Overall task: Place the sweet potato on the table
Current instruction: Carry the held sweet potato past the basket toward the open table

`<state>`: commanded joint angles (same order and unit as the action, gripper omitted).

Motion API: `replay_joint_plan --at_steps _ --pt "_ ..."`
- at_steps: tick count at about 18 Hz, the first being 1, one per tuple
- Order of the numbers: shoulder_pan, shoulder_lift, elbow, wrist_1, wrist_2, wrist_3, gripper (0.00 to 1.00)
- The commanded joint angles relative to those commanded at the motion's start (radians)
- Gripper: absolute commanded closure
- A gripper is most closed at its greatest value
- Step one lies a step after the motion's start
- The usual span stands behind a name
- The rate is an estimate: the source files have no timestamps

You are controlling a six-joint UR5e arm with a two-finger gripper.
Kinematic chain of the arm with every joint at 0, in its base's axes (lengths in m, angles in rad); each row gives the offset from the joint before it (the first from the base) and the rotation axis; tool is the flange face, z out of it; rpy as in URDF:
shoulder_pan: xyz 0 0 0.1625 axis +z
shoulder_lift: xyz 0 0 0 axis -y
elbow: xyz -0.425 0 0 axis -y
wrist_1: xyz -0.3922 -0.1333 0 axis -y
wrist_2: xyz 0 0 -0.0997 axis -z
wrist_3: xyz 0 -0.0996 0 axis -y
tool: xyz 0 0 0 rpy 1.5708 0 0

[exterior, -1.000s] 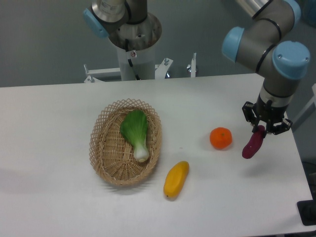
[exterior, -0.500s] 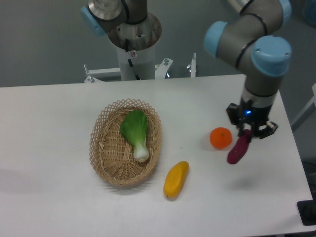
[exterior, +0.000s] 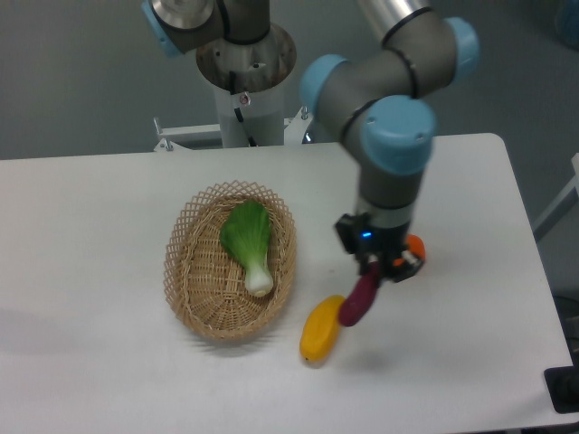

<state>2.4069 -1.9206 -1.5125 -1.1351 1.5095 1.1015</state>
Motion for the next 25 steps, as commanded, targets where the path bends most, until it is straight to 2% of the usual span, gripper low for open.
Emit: replay_joint_plan --at_steps 7,14,20,25 --pt "-0.166 -0.003 -0.002 0.009 -0.038 -0.078 0.98" --pt "-0.353 -0.054 -0.006 0.012 -0.032 -0.19 0.98" --pt "-0.459 -0.106 -0.031 0.021 -0.032 -0.232 0.97" --pt "-0.5 -0.146 -0.031 0.032 -0.034 -0.255 0.95"
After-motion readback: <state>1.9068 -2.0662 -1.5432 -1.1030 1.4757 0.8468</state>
